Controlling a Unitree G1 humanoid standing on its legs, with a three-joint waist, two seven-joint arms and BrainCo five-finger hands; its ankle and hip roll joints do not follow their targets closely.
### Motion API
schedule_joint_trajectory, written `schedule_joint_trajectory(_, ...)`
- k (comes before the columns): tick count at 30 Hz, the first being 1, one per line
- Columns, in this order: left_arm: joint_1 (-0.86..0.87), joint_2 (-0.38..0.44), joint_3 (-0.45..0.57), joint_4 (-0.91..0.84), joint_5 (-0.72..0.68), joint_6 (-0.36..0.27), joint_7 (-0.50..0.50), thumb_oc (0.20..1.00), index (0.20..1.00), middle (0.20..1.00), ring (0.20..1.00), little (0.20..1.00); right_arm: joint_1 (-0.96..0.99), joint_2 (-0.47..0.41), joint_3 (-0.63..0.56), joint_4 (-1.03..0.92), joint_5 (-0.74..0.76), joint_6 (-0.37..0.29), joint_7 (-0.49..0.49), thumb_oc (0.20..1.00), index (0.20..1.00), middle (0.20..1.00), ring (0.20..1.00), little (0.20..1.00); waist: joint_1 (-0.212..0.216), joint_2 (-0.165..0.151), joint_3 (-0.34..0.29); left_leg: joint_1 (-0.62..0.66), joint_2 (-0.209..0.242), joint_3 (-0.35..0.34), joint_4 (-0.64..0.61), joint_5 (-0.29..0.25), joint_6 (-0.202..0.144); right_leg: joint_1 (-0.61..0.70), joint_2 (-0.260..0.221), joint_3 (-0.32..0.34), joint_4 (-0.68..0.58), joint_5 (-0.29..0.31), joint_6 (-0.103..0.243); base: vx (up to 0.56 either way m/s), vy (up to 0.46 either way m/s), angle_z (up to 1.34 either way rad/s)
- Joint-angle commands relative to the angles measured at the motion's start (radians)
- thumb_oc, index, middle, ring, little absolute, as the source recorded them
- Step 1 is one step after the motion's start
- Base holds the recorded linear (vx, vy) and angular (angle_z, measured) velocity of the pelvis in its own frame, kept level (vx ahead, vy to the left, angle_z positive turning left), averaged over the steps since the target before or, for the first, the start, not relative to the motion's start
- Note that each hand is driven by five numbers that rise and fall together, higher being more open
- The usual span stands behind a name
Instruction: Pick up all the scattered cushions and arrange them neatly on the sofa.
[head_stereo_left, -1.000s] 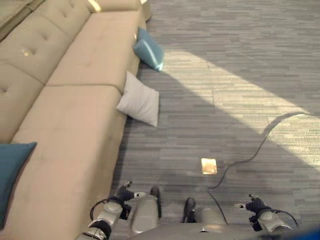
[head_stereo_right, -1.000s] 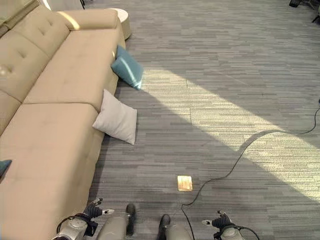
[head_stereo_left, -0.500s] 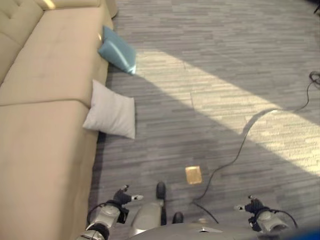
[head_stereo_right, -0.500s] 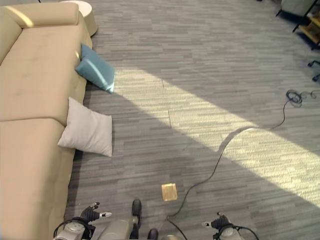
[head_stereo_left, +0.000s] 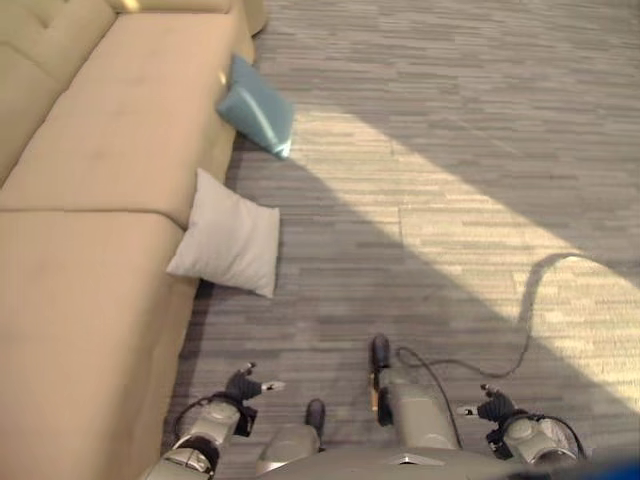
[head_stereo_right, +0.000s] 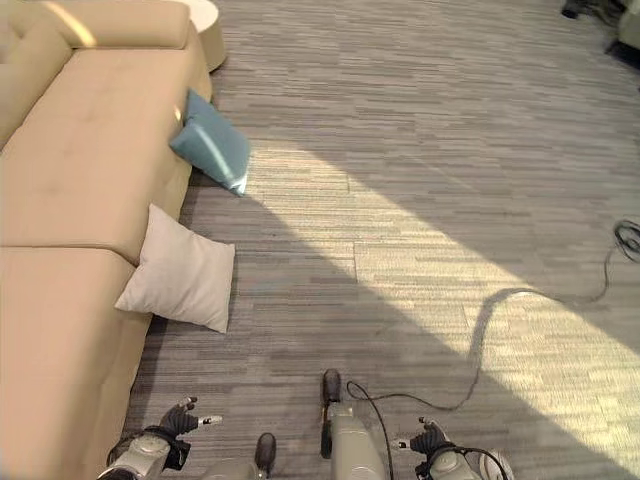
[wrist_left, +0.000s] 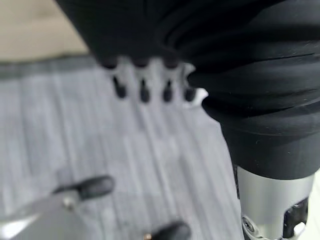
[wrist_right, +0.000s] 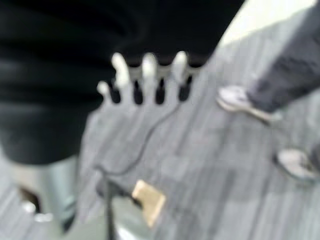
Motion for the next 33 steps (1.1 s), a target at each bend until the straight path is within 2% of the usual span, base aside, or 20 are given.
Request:
schedule_joint_trajectory(1,0.023,0.027,0.022,-0.033,-0.012,-0.016,-0.001,1.0,1.0,1.0,1.0,1.0,-0.003,-0.035,-0.004,-0.009,0.004,-0.029,-0.017,1.0,1.0,1.0,1.0,1.0,0.009,-0.046,-0.001,-0.11,-0.018,0.115,0.376,-0.006,-0.081,0.066,-0.025,0.004,-0.026,-0.094,0.069,0.22,-0.259,0.89)
schedule_joint_trajectory(3,0.024,0.031,0.027,-0.049,-0.036,-0.014,-0.003,1.0,1.0,1.0,1.0,1.0,-0.005,-0.037,-0.005,-0.013,0.019,-0.028,-0.017,1.0,1.0,1.0,1.0,1.0,0.014,-0.057,0.004,-0.187,0.026,0.175,0.485,0.029,-0.065,0.096,-0.026,-0.021,-0.031,-0.122,0.04,0.12,-0.186,0.81)
schedule_joint_trajectory(5,0.021,0.032,0.035,-0.049,-0.055,-0.009,0.004,1.0,1.0,1.0,1.0,1.0,-0.005,-0.038,-0.011,-0.01,0.031,-0.02,-0.021,1.0,1.0,1.0,1.0,1.0,0.018,-0.061,0.004,-0.216,0.07,0.235,0.467,0.029,-0.057,0.128,-0.03,-0.052,-0.031,-0.156,0.023,0.13,-0.115,0.45)
schedule_joint_trajectory(6,0.021,0.032,0.035,-0.049,-0.056,-0.009,0.004,1.0,1.0,1.0,1.0,1.0,-0.005,-0.038,-0.011,-0.009,0.031,-0.02,-0.021,1.0,1.0,1.0,1.0,1.0,0.017,-0.061,0.004,-0.216,0.07,0.234,0.468,0.029,-0.056,0.129,-0.03,-0.052,-0.031,-0.157,0.024,0.2,-0.049,0.57)
schedule_joint_trajectory(7,0.012,0.027,0.026,-0.044,-0.052,-0.01,0.003,1.0,1.0,1.0,1.0,1.0,0.004,-0.038,-0.02,-0.007,0.046,-0.02,-0.021,1.0,1.0,1.0,1.0,1.0,0.018,-0.061,-0.002,-0.233,0.091,0.287,0.357,-0.006,-0.049,0.159,-0.043,-0.086,-0.042,-0.186,0.031,0.14,-0.02,0.62)
schedule_joint_trajectory(8,0.012,0.027,0.026,-0.044,-0.052,-0.01,0.003,1.0,1.0,1.0,1.0,1.0,0.004,-0.038,-0.02,-0.007,0.046,-0.02,-0.021,1.0,1.0,1.0,1.0,1.0,0.018,-0.061,-0.002,-0.232,0.091,0.287,0.356,-0.006,-0.049,0.159,-0.043,-0.086,-0.042,-0.186,0.031,0.28,0.019,0.73)
schedule_joint_trajectory(9,0.004,0.027,0.017,-0.044,-0.044,-0.01,0.001,1.0,1.0,1.0,1.0,1.0,0.012,-0.038,-0.028,-0.003,0.051,-0.017,-0.027,1.0,1.0,1.0,1.0,1.0,0.018,-0.05,-0.011,-0.27,0.114,0.347,0.236,0.029,-0.059,0.187,-0.053,-0.125,-0.06,-0.202,0.038,0.15,0.041,0.9)
schedule_joint_trajectory(10,0.005,0.027,0.016,-0.044,-0.044,-0.01,0.001,1.0,1.0,1.0,1.0,1.0,0.012,-0.038,-0.028,-0.003,0.051,-0.017,-0.027,1.0,1.0,1.0,1.0,1.0,0.017,-0.05,-0.008,-0.264,0.113,0.347,0.234,0.027,-0.059,0.193,-0.054,-0.126,-0.06,-0.205,0.039,0.38,0.117,1.28)
schedule_joint_trajectory(11,0.003,0.033,0.015,-0.047,-0.033,-0.006,0.0,1.0,1.0,1.0,1.0,1.0,0.019,-0.036,-0.037,0.007,0.055,-0.009,-0.035,1.0,1.0,1.0,1.0,1.0,0.024,-0.03,-0.018,-0.297,0.128,0.407,0.121,0.097,-0.086,0.238,-0.041,-0.155,-0.071,-0.242,0.045,0.24,0.077,1.37)
schedule_joint_trajectory(12,0.003,0.033,0.014,-0.048,-0.033,-0.005,0.0,1.0,1.0,1.0,1.0,1.0,0.02,-0.036,-0.037,0.008,0.055,-0.009,-0.035,1.0,1.0,1.0,1.0,1.0,0.025,-0.032,-0.017,-0.292,0.125,0.408,0.115,0.098,-0.087,0.241,-0.043,-0.154,-0.071,-0.244,0.046,0.36,0.192,1.1)
schedule_joint_trajectory(13,0.015,0.037,0.023,-0.038,-0.02,-0.004,0.005,1.0,1.0,1.0,1.0,1.0,0.024,-0.025,-0.04,0.001,0.049,-0.011,-0.026,1.0,1.0,1.0,1.0,1.0,0.024,-0.022,-0.022,-0.243,0.12,0.419,0.037,0.125,-0.08,0.233,-0.042,-0.169,-0.025,-0.251,0.054,0.13,0.117,0.58)
schedule_joint_trajectory(16,0.039,0.036,0.035,-0.027,-0.02,-0.002,0.002,1.0,1.0,1.0,1.0,1.0,0.024,-0.013,-0.037,-0.004,0.04,-0.011,-0.021,1.0,1.0,1.0,1.0,1.0,0.035,-0.035,-0.037,-0.232,0.075,0.386,0.057,0.097,-0.053,0.243,-0.068,-0.159,0.031,-0.245,0.073,0.28,0.194,-0.29)
schedule_joint_trajectory(17,0.039,0.036,0.035,-0.027,-0.02,-0.002,0.002,1.0,1.0,1.0,1.0,1.0,0.024,-0.013,-0.037,-0.004,0.04,-0.011,-0.021,1.0,1.0,1.0,1.0,1.0,0.035,-0.035,-0.037,-0.232,0.075,0.386,0.057,0.097,-0.053,0.243,-0.068,-0.159,0.031,-0.245,0.073,0.35,0.267,-0.32)
schedule_joint_trajectory(19,0.061,0.047,0.063,-0.019,-0.028,0.003,0.0,1.0,1.0,1.0,1.0,1.0,0.007,-0.004,-0.034,-0.011,0.037,-0.012,-0.017,1.0,1.0,1.0,1.0,1.0,0.058,-0.044,-0.031,-0.199,0.048,0.368,0.069,0.059,-0.019,0.213,-0.098,-0.139,0.142,-0.215,0.101,0.25,0.222,-0.54)
schedule_joint_trajectory(23,0.069,0.066,0.078,-0.018,-0.033,0.005,0.007,1.0,1.0,1.0,1.0,1.0,-0.004,-0.003,-0.031,-0.03,0.039,-0.015,-0.019,1.0,1.0,1.0,1.0,1.0,0.067,-0.031,-0.023,-0.143,0.03,0.342,0.063,0.024,0.013,0.137,-0.109,-0.119,0.297,-0.181,0.098,0.19,0.124,-0.19)
schedule_joint_trajectory(25,0.072,0.068,0.079,-0.02,-0.035,0.003,0.006,1.0,1.0,1.0,1.0,1.0,-0.005,-0.004,-0.03,-0.036,0.037,-0.014,-0.017,1.0,1.0,1.0,1.0,1.0,0.064,-0.027,-0.024,-0.125,0.026,0.33,0.056,0.017,0.014,0.111,-0.098,-0.116,0.285,-0.181,0.09,0.23,0.061,-0.06)
schedule_joint_trajectory(28,0.067,0.067,0.079,-0.015,-0.032,-0.001,0.011,1.0,1.0,1.0,1.0,1.0,-0.018,-0.012,-0.019,-0.046,0.026,-0.011,-0.014,1.0,1.0,1.0,1.0,1.0,0.05,-0.035,-0.015,-0.069,0.0,0.297,0.049,-0.021,0.01,0.053,-0.113,-0.132,0.1,-0.139,0.098,0.25,-0.042,0.1)
schedule_joint_trajectory(29,0.067,0.067,0.079,-0.015,-0.031,-0.002,0.011,1.0,1.0,1.0,1.0,1.0,-0.018,-0.012,-0.019,-0.047,0.026,-0.011,-0.014,1.0,1.0,1.0,1.0,1.0,0.049,-0.033,-0.013,-0.066,0.002,0.295,0.049,-0.023,0.01,0.059,-0.111,-0.134,0.096,-0.138,0.098,0.2,-0.072,0.06)
schedule_joint_trajectory(31,0.053,0.064,0.09,-0.006,-0.033,-0.008,0.018,1.0,1.0,1.0,1.0,1.0,-0.026,-0.014,-0.013,-0.044,0.011,-0.007,-0.012,1.0,1.0,1.0,1.0,1.0,0.037,-0.044,0.0,-0.027,-0.013,0.265,0.056,-0.051,-0.004,0.018,-0.132,-0.126,-0.062,-0.077,0.131,0.32,-0.119,0.29)
schedule_joint_trajectory(33,0.046,0.06,0.092,-0.009,-0.041,-0.011,0.018,1.0,1.0,1.0,1.0,1.0,-0.024,-0.015,-0.013,-0.04,0.005,-0.003,-0.007,1.0,1.0,1.0,1.0,1.0,0.029,-0.046,0.009,-0.01,-0.015,0.235,0.068,-0.066,-0.012,0.008,-0.131,-0.101,-0.099,-0.059,0.145,0.26,-0.109,0.26)
